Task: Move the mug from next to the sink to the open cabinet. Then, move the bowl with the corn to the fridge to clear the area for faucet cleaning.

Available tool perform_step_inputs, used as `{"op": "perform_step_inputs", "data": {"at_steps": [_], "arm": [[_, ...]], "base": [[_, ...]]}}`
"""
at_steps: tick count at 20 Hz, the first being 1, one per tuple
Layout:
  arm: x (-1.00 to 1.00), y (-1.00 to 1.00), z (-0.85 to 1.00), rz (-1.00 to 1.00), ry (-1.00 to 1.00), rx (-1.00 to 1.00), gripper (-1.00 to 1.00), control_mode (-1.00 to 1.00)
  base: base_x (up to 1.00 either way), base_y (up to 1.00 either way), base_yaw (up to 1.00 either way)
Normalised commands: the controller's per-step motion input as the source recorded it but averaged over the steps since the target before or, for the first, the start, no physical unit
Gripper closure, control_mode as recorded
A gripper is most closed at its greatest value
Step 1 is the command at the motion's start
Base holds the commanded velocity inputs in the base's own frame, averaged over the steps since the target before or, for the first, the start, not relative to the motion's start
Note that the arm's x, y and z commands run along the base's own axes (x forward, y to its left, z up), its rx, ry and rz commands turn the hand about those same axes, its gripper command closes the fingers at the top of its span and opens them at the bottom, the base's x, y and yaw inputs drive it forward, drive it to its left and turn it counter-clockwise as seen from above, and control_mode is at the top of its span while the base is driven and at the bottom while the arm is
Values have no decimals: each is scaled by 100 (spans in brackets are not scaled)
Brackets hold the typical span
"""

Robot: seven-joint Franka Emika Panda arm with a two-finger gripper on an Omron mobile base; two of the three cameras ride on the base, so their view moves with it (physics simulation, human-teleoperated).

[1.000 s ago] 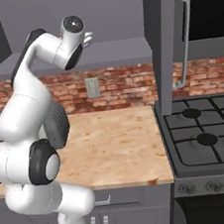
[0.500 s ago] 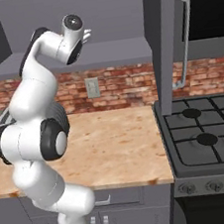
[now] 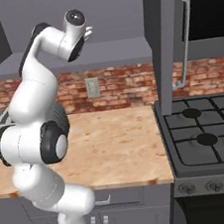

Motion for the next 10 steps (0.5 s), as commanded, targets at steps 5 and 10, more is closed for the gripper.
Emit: {"op": "perform_step_inputs", "data": {"at_steps": [5, 10], "arm": [[-100, 0, 20, -14, -8, 15, -100, -100], [-100, 20, -66, -11, 0, 2, -100, -100]], "base": [[0, 0, 0], [0, 0, 0]]}}
